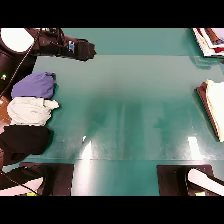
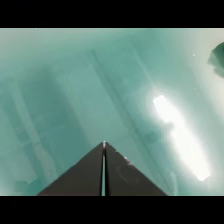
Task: Fold the shirts.
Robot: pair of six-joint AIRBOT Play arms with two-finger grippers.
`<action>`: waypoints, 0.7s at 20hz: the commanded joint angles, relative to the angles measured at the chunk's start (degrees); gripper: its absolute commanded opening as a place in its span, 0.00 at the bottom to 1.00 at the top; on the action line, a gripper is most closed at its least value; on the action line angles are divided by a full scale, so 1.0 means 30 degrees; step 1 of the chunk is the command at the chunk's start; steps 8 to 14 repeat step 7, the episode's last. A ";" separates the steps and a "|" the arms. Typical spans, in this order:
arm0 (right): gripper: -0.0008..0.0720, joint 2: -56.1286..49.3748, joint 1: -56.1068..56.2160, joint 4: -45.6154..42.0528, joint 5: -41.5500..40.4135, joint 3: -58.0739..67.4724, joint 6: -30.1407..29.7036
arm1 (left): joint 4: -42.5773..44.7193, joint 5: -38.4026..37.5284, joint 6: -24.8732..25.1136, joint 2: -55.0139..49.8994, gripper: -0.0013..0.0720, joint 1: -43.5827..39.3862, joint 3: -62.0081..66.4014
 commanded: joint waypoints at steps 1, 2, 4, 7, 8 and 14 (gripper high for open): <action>0.04 0.0015 0.4291 0.0255 -0.1282 0.0219 -0.0284 | 0.0000 0.0124 0.0000 0.0007 0.05 -0.0007 0.0000; 0.04 0.0015 0.4925 0.0248 -0.1399 0.0219 -0.0452 | 0.0000 0.0124 0.0000 0.0007 0.05 -0.0007 0.0000; 0.04 0.0015 0.5603 0.0248 -0.1384 0.0219 -0.0503 | 0.0000 0.0124 0.0000 0.0007 0.05 -0.0007 0.0000; 0.04 0.0015 0.5829 0.0270 -0.1260 0.0219 -0.0495 | 0.0000 0.0124 0.0000 0.0007 0.05 -0.0007 0.0000; 0.04 0.0015 0.5829 0.0270 -0.1260 0.0219 -0.0495 | 0.0000 0.0124 0.0000 0.0007 0.05 -0.0007 0.0000; 0.04 0.0015 0.5829 0.0270 -0.1260 0.0219 -0.0495 | 0.0000 0.0124 0.0000 0.0007 0.05 -0.0007 0.0000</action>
